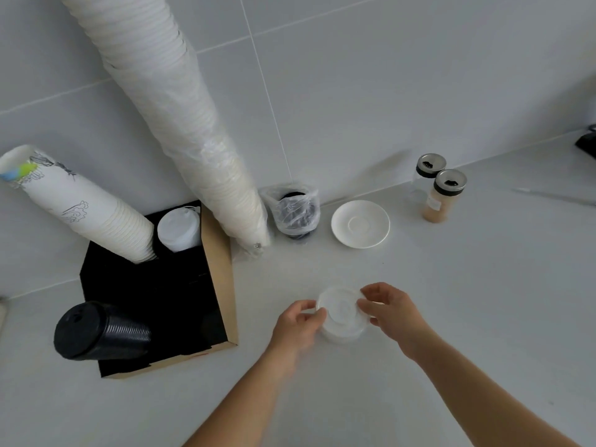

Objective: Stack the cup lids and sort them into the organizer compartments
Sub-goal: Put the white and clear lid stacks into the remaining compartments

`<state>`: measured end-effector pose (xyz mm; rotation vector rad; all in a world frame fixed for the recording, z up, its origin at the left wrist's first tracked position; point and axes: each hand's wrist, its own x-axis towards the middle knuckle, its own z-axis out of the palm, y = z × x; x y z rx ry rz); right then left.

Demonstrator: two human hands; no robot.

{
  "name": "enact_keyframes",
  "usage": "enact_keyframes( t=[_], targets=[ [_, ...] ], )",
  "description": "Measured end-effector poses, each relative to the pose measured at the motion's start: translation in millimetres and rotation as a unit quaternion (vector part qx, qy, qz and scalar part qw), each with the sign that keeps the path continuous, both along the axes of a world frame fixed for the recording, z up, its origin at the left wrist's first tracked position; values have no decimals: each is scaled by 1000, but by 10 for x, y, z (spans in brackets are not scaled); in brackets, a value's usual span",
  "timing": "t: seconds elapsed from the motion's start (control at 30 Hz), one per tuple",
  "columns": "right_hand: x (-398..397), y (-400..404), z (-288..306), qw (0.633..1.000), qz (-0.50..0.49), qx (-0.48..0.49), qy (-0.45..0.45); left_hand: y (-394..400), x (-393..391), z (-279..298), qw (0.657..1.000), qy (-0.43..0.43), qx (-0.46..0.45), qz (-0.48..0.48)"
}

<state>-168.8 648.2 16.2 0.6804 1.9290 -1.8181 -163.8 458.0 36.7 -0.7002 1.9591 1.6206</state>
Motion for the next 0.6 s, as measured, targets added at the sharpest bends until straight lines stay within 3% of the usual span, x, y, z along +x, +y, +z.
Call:
enact_keyframes(
  t=[0.3, 0.6],
  targets=[
    [-88, 82, -109, 995, 35, -59, -77, -76, -72, -165, 996, -72, 49, -33],
    [-116, 156, -71, 986, 42, -128, -94, -60, -63, -88, 989, -92, 111, -33]
  ],
)
